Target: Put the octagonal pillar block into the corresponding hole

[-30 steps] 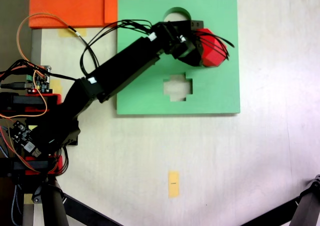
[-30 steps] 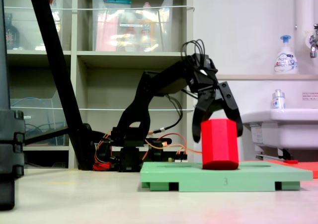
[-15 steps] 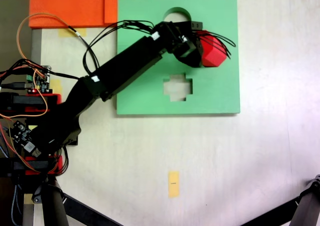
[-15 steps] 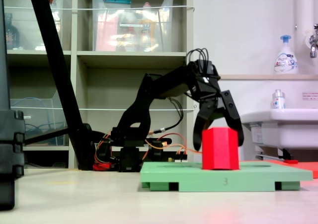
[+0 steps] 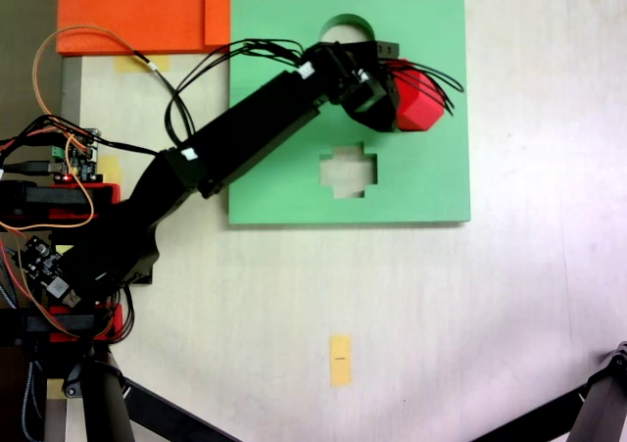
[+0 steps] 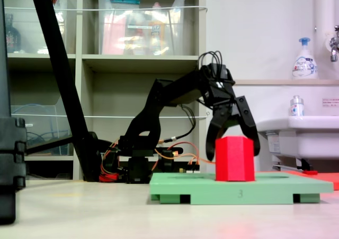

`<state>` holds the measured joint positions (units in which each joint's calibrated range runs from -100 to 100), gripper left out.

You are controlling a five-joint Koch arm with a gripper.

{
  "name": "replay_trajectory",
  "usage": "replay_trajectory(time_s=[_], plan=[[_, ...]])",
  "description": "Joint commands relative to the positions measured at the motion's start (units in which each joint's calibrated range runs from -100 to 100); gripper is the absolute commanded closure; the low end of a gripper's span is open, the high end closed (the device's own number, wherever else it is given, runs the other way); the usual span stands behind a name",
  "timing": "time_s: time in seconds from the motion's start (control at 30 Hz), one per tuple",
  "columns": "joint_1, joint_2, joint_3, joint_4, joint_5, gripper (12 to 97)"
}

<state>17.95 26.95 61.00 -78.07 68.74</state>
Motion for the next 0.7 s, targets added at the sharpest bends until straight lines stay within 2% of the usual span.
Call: replay_trajectory(time_s=[0.0,0.4,0.67], plan=[[-0.68,-0.27,4.50,4.46,-0.24,70.3],[-0.73,-0.27,4.50,3.69,-7.96,70.3],[-0.68,-0.13,4.50,2.72,-8.16,70.2]])
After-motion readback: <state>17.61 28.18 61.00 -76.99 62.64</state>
